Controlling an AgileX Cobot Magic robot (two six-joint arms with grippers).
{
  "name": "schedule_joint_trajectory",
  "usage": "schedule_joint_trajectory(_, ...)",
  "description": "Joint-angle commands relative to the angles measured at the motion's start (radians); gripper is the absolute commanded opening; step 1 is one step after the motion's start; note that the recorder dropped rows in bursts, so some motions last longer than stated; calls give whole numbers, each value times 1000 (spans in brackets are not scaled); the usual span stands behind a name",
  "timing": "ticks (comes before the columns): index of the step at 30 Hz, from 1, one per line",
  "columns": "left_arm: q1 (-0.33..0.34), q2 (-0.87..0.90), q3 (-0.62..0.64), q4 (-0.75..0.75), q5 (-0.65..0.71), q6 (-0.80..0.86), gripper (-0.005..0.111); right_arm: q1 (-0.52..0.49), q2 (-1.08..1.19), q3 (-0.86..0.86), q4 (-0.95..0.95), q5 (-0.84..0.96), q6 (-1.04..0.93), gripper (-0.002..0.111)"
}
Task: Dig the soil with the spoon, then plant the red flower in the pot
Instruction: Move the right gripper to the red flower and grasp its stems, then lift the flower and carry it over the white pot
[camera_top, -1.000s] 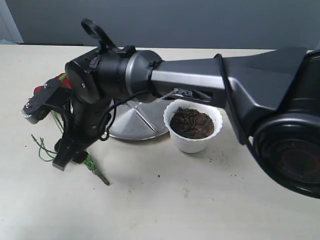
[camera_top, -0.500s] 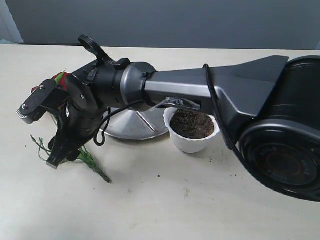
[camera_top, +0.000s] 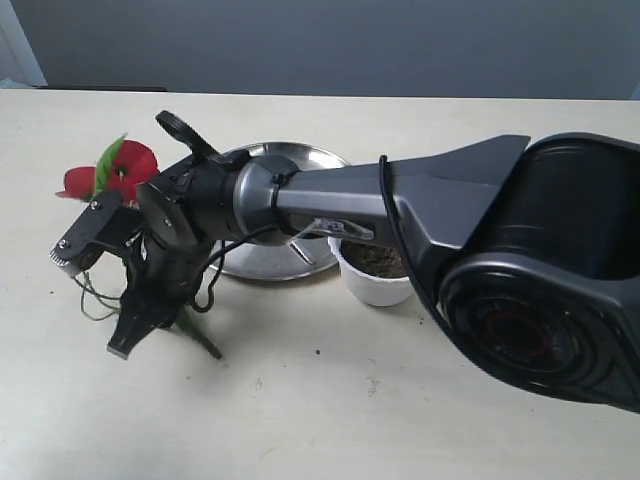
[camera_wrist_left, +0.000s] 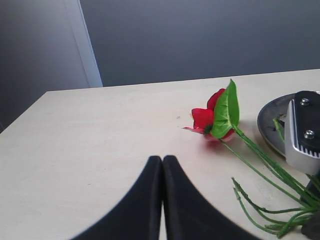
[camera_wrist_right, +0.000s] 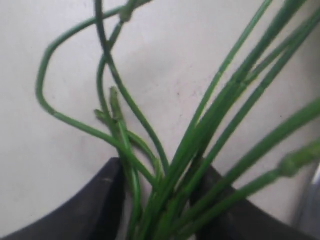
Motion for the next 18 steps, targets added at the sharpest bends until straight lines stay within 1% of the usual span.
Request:
schedule_joint_trajectory(1,-6,-5,-4,2,-5,-4,0,0,-2,-4,-6,-33,-14,12)
schedule_joint_trajectory(2,-6,-5,-4,2,-5,-4,0,0,-2,-4,-6,-37,-14,4)
schedule_joint_trajectory(3,-6,-5,-4,2,-5,-4,0,0,-2,-4,-6,-38,-14,-1)
schedule_joint_trajectory(10,-6,-5,-4,2,-5,-4,0,0,-35,-4,-6,-71,-12,0)
schedule_joint_trajectory(18,-6,-5,-4,2,-5,-4,0,0,-186,-4,10,-172,-11,0)
